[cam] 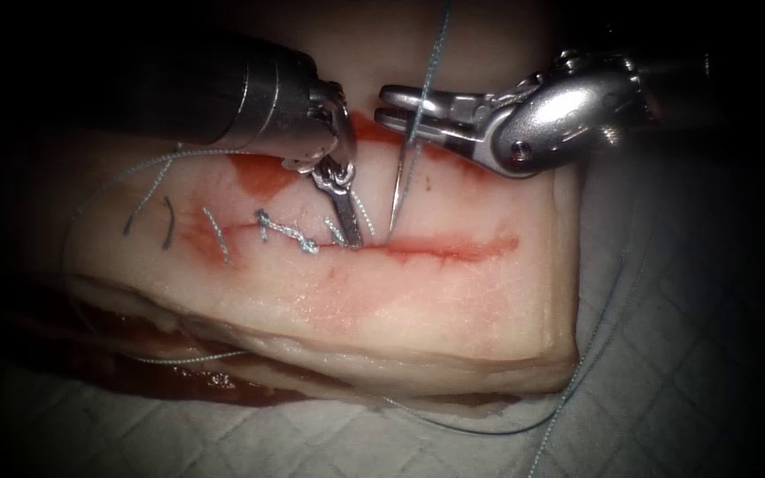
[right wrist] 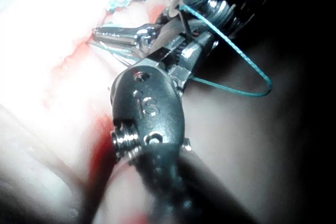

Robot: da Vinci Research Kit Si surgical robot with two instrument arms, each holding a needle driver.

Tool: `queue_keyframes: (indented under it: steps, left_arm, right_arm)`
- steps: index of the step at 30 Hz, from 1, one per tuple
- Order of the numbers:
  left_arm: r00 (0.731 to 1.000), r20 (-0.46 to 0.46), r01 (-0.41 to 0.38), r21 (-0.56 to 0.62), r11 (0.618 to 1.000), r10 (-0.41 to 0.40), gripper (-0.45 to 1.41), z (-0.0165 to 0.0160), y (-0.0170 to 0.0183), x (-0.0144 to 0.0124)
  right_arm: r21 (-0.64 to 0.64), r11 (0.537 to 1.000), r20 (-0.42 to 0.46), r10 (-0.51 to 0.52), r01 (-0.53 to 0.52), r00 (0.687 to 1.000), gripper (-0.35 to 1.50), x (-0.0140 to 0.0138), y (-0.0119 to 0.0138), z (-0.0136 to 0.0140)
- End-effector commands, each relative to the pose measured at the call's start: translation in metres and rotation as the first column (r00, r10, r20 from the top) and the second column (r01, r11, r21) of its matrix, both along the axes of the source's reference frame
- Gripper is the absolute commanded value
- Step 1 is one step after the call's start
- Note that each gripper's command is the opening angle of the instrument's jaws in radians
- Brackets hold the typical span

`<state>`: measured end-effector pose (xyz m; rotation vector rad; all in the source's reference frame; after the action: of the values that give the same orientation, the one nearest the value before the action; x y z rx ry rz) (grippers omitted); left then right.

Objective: Wound Closure
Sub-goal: Use the left gripper to gently pry open the wound

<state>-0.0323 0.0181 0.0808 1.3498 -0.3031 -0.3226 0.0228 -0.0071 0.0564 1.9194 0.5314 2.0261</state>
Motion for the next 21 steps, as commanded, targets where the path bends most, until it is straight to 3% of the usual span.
queue_keyframes:
  steps: [1, 15, 21]
  left_arm:
    - [1.000, 0.003, 0.003, -0.002, 1.000, -0.003, -0.45, 0.0003, 0.0001, -0.0004]
    - [1.000, 0.011, 0.028, -0.017, 0.999, -0.028, -0.45, -0.0001, 0.0001, -0.0006]
    - [0.997, 0.025, 0.069, -0.098, 0.993, -0.067, -0.45, 0.0003, 0.0011, -0.0015]
  right_arm:
    - [0.000, 1.000, 0.000, 0.003, -0.003, 1.000, -0.35, 0.0010, 0.0005, 0.0004]
    - [0.039, 0.999, 0.013, 0.008, -0.009, 1.000, -0.35, 0.0024, -0.0004, 0.0008]
    - [0.037, 0.999, 0.015, 0.010, -0.011, 1.000, -0.35, 0.0026, -0.0005, 0.0009]
